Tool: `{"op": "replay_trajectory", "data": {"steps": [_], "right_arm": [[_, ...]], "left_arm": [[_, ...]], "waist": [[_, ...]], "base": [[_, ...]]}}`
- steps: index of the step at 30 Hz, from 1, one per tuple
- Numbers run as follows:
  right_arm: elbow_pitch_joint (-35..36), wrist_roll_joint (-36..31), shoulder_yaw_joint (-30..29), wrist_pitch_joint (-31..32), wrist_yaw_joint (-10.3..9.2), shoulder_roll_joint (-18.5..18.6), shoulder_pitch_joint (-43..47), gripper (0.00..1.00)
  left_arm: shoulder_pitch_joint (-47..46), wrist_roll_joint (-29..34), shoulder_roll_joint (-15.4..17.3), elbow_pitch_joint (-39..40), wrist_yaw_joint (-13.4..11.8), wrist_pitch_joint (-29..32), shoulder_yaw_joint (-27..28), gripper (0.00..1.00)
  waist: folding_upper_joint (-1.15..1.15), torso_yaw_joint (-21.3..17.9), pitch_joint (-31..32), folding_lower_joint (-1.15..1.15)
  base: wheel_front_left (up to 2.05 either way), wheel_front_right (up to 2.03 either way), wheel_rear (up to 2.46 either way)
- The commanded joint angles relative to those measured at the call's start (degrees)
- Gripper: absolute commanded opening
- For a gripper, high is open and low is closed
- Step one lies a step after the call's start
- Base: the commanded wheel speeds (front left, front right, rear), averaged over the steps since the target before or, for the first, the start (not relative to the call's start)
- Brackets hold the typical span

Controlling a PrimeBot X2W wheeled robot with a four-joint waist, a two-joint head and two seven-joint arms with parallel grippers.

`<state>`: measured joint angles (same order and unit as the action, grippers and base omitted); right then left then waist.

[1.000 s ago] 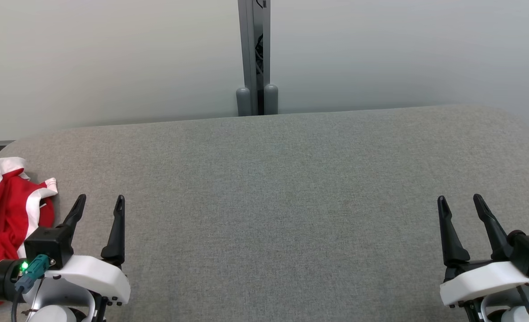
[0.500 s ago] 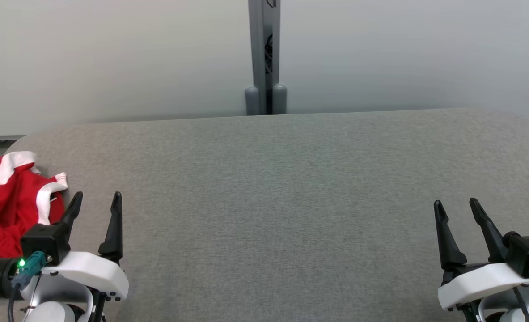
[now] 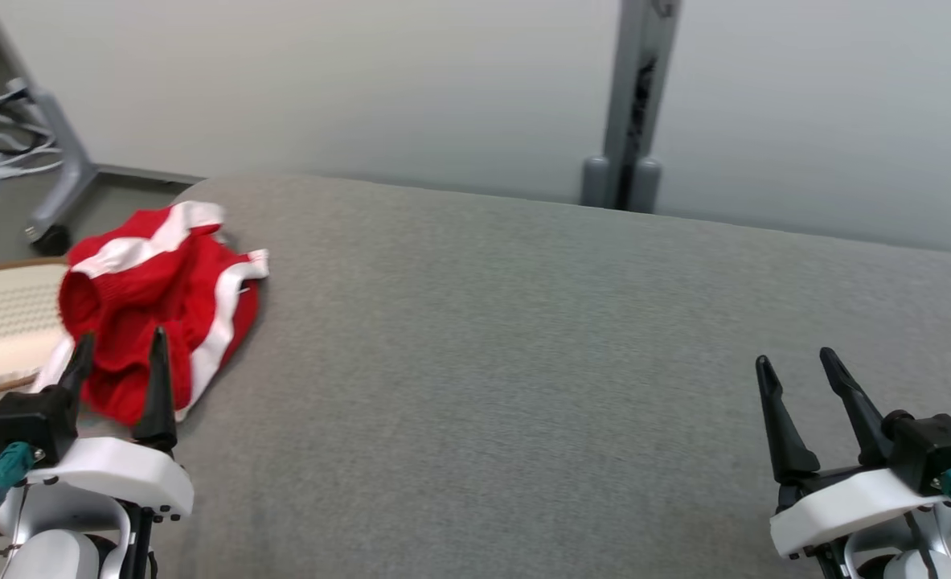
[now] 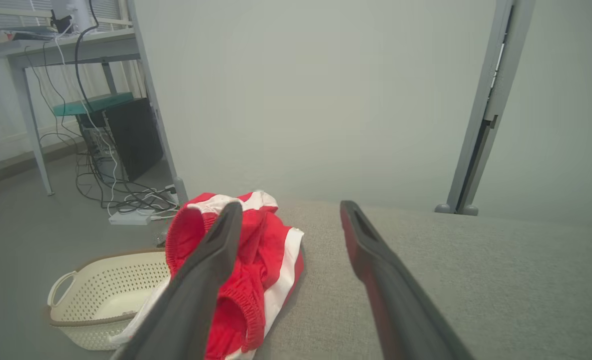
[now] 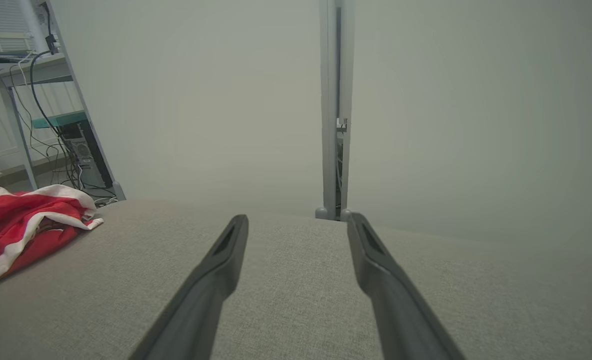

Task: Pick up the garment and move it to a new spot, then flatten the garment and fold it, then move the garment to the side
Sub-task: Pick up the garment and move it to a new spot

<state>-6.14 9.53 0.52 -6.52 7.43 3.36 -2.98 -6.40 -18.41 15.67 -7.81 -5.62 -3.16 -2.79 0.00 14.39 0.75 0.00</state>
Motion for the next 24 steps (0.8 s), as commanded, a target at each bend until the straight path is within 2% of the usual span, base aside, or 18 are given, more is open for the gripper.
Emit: {"op": "replay_trajectory", "data": {"steps": [1,5,13,24], "right_arm": [[0.4,-0.2,0.7,0.3,0.10,0.1,-0.3,1.00],[0.8,0.0,1.8,0.3,0.10,0.1,-0.9,1.00],[0.6,0.5,2.9,0.3,0.09,0.0,-1.5,1.00],[0.0,0.4,3.0,-0.2,0.07,-0.2,-1.7,1.00]], "left_arm": [[-0.7,-0.7,0.4,-0.3,-0.4,-0.4,0.7,1.00],[-0.4,-1.6,0.5,-0.8,-0.5,-0.9,1.4,1.00],[0.3,-2.2,0.2,-1.0,-1.0,-1.0,1.4,1.00],[1.1,-2.2,0.2,0.0,-2.0,-0.7,1.0,1.00]], "waist": [[0.00,4.8,0.0,0.00],[0.00,8.2,0.0,0.00],[0.00,11.8,0.0,0.00],[0.00,11.9,-0.2,0.00]], "base": [[0.00,0.00,0.00],[0.00,0.00,0.00],[0.00,0.00,0.00],[0.00,0.00,0.00]]}}
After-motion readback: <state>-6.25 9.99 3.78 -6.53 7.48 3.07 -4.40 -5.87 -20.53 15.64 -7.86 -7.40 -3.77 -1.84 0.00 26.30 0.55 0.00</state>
